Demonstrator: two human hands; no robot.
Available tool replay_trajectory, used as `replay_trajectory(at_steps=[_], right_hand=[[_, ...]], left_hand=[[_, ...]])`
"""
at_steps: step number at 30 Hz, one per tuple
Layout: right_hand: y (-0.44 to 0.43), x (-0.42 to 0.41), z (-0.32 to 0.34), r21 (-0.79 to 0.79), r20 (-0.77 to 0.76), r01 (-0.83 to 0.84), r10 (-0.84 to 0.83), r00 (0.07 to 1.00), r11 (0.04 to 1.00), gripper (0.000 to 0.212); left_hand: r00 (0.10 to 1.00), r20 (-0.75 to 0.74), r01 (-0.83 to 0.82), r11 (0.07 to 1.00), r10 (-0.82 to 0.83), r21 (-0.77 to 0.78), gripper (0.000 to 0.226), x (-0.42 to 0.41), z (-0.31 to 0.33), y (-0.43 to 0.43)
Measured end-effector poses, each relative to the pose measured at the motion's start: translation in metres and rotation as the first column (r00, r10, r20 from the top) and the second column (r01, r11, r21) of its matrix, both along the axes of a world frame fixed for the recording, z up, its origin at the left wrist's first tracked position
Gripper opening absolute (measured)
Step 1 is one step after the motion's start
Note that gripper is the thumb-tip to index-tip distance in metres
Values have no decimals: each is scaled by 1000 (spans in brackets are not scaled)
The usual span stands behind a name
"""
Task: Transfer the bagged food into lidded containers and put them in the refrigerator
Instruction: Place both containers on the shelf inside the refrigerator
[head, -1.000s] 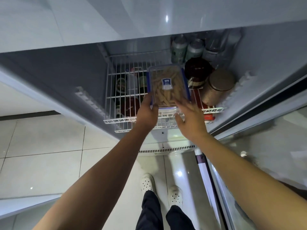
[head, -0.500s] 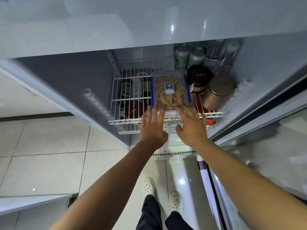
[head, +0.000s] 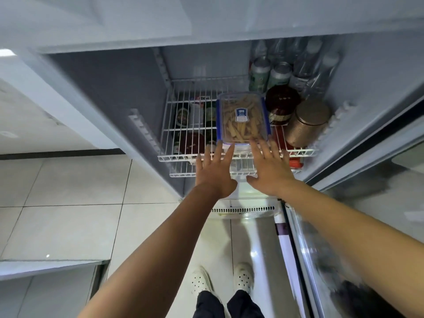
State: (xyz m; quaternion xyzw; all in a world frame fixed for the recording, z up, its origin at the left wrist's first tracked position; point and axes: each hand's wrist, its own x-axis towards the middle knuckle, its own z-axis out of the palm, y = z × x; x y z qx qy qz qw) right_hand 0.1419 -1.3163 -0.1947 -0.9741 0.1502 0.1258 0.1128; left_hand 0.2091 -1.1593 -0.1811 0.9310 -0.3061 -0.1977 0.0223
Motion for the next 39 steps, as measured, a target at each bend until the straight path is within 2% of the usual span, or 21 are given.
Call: replay_trajectory(at_steps=[4,10,15,19,22,27,34,39], right_hand=[[19,-28,19,124,-72,41,-32,997,991,90],[117,-112,62,343,-34,107,-101,994,933,74],[263,-181,103,462,41,-15,-5,999,887,63],[382,-229,118,499,55,-211,212,976,841,61],[455,-241,121,488,110,-397,397,911,778,64],[556,-241,134,494,164,-546,545,822,676,60],[662,-236,137,465,134,-716,758,639,521,61],[745,-211,130,478,120,-793,866,485,377,61]], left_hand=[[997,-67,-50,990,42,-129,88,-38,20,39],[977,-111,-204,957,185,-204,80,-122,52,156],[874,-236,-475,847,424,-239,77,-215,72,295],[770,-244,-637,733,589,-240,74,-294,86,412],[661,-245,-750,610,710,-256,74,-337,92,490],[430,-282,-881,330,858,-339,72,-385,114,588],[151,-393,-915,-23,907,-403,68,-431,106,670],[-2,-433,-915,-177,901,-364,68,-445,95,724]])
